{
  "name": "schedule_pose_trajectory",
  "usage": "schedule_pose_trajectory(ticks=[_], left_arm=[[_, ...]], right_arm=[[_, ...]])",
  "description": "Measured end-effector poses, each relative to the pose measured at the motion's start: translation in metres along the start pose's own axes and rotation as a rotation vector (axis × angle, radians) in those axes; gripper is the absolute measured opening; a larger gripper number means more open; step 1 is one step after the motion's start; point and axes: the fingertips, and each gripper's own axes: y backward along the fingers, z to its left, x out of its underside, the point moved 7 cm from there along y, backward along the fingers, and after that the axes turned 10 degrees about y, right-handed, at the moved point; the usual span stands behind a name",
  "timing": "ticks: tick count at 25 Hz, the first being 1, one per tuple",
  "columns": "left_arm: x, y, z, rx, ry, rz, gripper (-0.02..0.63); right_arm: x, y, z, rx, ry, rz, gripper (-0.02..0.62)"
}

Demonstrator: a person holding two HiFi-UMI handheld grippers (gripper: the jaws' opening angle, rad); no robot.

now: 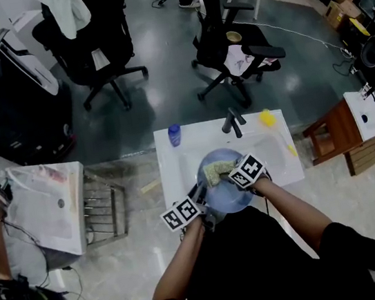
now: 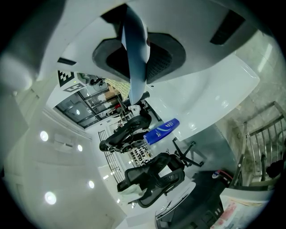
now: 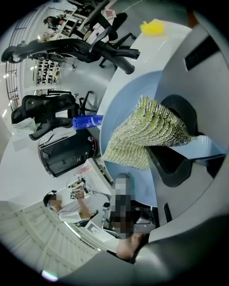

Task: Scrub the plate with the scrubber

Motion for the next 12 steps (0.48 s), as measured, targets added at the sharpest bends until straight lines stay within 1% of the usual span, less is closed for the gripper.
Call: schedule_pose_trajectory(ticks=[4,8,12], left_arm=[[0.001,0.002,-0.001,0.011,-0.002,0.004,0.078],[-0.001,0.000,-0.005,0.030,-0.014,0.010,0.078],[-0.002,0.003,-0.005,0.033,-0.013,0.013,0.080]], right_arm=[[0.008,0.005,-0.013,0.008,-0.037,-0.001,0.069],[0.011,0.010,-0.033,-0.009,-0.098,-0.011,0.067],[0.017,0.014,-0.047,0.007,-0.129,-0.006,0.067]])
